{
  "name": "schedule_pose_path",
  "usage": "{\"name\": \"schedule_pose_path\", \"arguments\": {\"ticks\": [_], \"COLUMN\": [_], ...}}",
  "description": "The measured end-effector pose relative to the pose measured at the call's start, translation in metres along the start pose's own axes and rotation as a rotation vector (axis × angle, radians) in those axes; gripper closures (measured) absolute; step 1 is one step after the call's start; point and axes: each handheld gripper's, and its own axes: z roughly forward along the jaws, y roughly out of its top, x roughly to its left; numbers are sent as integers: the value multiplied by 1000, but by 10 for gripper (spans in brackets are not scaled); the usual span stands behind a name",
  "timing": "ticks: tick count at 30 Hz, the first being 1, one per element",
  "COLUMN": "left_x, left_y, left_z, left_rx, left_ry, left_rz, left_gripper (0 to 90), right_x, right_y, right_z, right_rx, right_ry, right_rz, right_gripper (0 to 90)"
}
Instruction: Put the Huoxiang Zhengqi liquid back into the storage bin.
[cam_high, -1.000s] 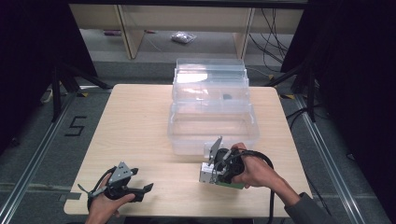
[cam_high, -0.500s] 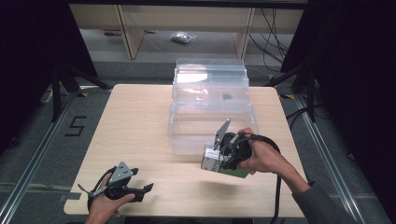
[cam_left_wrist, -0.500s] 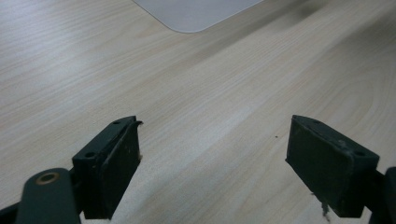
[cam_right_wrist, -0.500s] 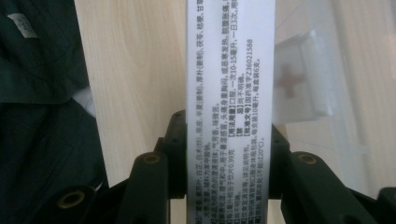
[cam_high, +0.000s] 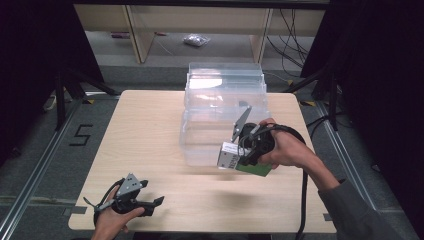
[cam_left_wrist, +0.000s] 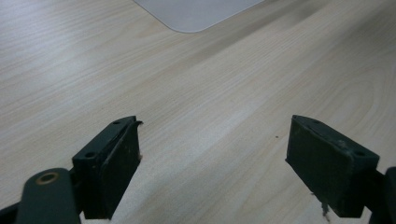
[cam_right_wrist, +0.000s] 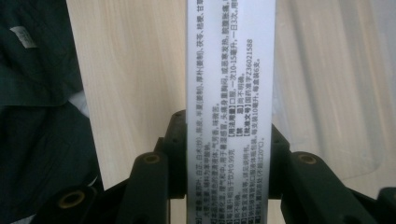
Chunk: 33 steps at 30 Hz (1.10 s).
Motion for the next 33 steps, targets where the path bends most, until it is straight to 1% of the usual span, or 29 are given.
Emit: {"name": "schedule_pose_path", "arguments": {"ticks": [1,3,4,7,8,9,10,11,12,13,15,16,17,18,19,21,22,23,24,25,26,27,28,29,30,31,32,33], "left_x": [0,0,0,0,0,0,0,3,3,3,3,3,2,2,0,0,0,0,0,0,0,0,1,3,2,0,0,0], "left_y": [0,0,0,0,0,0,0,1,1,1,1,1,0,0,0,0,0,0,0,0,0,0,0,0,0,0,0,0], "left_z": [0,0,0,0,0,0,0,-3,-3,-3,-3,-3,-1,-1,0,0,0,0,0,0,0,0,0,-2,-2,0,0,0], "left_rx": [-2,-1,-1,-2,0,0,-1,34,34,32,33,32,10,10,1,2,-1,-1,-1,-3,0,2,4,27,23,1,2,2], "left_ry": [0,1,1,1,0,1,1,-2,-2,-3,-4,-4,-5,-5,-6,-6,-3,-3,-3,-3,-7,-7,-6,-4,-4,-7,-6,-6], "left_rz": [-1,-1,-1,-1,1,1,1,38,38,37,37,36,14,14,1,-1,-2,-2,-2,-2,0,-1,1,27,23,-2,-2,-2], "left_gripper": [167,167,167,167,167,167,167,167,167,167,167,167,167,167,167,167,167,167,167,167,167,167,167,167,167,167,167,168], "right_x": [-2,-4,-9,-13,-16,-18,-20,-26,-30,-30,-36,-41,-43,-43,-45,-52,-57,-57,-62,-64,-68,-68,-71,-73,-76,-80,-84,-84], "right_y": [1,2,4,5,6,6,7,8,8,8,9,9,9,9,10,10,10,10,11,10,9,9,9,8,8,6,6,6], "right_z": [-7,-9,-13,-15,-16,-17,-18,-18,-18,-18,-17,-17,-16,-16,-16,-14,-12,-12,-11,-10,-8,-8,-7,-5,-4,-1,1,1], "right_rx": [7,2,-2,1,0,6,10,12,14,14,25,33,34,34,30,37,46,46,33,47,41,41,43,47,49,47,47,47], "right_ry": [-7,-9,-13,-17,-21,-24,-25,-33,-33,-33,-40,-51,-49,-49,-47,-48,-50,-50,-49,-48,-61,-61,-65,-60,-56,-55,-62,-62], "right_rz": [34,28,21,34,28,50,43,34,35,35,34,37,43,43,42,40,50,50,-5,28,24,24,12,29,24,31,13,13], "right_gripper": [644,644,644,644,644,644,644,644,644,644,644,644,644,644,644,644,644,644,644,644,644,644,644,644,644,644,644,644]}}
